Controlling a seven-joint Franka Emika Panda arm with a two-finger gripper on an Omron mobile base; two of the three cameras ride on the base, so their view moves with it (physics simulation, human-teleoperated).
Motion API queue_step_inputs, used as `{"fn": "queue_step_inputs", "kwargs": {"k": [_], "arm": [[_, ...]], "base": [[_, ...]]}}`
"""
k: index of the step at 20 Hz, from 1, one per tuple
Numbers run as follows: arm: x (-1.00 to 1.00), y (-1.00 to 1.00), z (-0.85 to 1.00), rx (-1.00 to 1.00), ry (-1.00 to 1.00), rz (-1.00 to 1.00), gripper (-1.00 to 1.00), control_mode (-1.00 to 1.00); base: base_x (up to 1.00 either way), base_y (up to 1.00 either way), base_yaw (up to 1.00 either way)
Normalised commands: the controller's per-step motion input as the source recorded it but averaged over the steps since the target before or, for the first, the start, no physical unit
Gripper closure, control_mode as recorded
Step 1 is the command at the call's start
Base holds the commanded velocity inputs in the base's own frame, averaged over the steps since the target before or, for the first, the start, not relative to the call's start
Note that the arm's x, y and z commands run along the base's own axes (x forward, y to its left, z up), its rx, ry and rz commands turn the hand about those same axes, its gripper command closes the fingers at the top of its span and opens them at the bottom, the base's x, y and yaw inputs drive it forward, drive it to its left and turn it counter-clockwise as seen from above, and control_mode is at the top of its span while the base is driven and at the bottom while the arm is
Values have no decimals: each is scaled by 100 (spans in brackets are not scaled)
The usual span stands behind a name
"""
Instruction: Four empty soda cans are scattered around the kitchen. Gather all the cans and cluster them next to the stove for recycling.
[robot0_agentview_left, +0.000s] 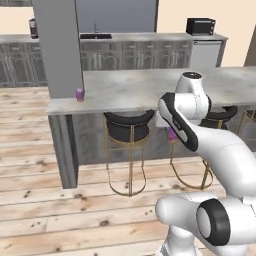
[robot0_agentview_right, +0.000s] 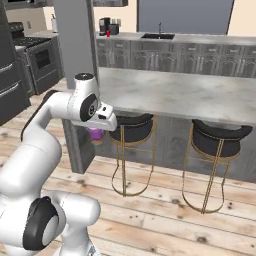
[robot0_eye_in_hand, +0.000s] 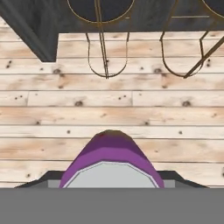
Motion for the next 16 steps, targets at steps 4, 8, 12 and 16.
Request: {"fn": "queue_step_inputs", "kwargs": {"k": [4, 8, 12, 16], "arm": [[0, 0, 0, 0, 0, 0, 100, 100], [0, 0, 0, 0, 0, 0, 100, 100], [0, 0, 0, 0, 0, 0, 100, 100], [0, 0, 0, 0, 0, 0, 100, 100]], "base": [[-43, 94, 7], [-6, 100, 5], [0, 100, 4], [9, 100, 4]]}}
